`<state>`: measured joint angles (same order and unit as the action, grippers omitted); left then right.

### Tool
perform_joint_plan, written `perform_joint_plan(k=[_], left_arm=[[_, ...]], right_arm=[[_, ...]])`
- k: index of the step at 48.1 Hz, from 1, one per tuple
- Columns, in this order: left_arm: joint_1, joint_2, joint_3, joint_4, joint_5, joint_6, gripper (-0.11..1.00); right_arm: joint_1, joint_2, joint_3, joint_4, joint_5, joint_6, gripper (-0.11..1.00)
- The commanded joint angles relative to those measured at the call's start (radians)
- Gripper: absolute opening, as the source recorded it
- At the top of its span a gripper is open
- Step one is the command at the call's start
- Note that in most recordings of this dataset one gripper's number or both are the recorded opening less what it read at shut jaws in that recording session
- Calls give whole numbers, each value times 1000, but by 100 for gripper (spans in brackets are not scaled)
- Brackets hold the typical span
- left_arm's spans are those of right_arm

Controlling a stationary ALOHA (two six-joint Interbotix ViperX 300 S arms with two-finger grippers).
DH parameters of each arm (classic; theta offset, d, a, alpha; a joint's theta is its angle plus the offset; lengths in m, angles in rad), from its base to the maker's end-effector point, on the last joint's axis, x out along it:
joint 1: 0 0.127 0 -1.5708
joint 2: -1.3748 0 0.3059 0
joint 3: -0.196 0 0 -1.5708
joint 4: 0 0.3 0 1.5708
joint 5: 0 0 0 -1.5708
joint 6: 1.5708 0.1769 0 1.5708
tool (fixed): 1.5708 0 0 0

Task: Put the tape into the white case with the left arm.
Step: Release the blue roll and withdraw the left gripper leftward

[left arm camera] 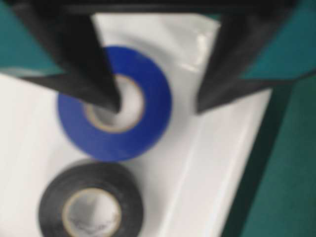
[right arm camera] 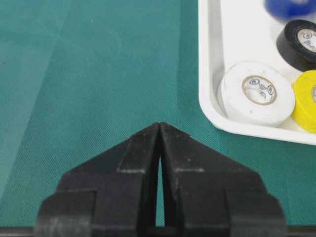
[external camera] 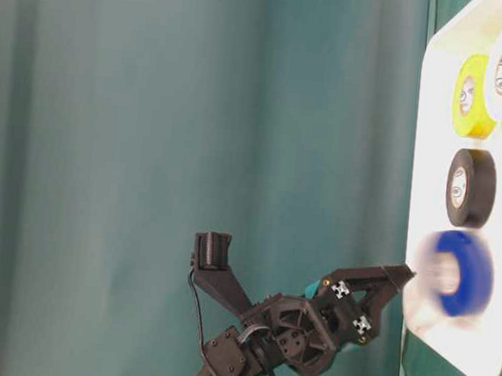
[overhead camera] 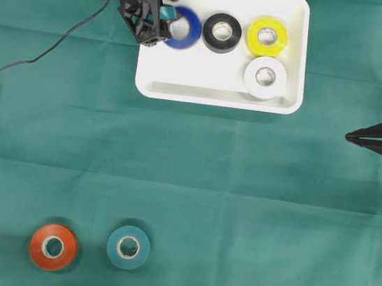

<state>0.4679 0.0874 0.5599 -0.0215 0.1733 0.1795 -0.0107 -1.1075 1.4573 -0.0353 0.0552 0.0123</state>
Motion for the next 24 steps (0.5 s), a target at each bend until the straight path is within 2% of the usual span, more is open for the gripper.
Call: perform_joint_plan(k=[1,4,6,24], left_arm=[[3,-35,-5,0,-3,-2,79],[3,-48,0,-2,0,-2,92],[3,-55,5,-2,2,-2,96],[-40,-195,112,-3,17,-2,94]], right_arm=[[-2,6,-11,-2,-12,2,-9],[-2,6,-11,-2,-11,2,-9],[0,6,-11,-2,-12,2,-9],[0,6,-11,-2,-11,2,-9]])
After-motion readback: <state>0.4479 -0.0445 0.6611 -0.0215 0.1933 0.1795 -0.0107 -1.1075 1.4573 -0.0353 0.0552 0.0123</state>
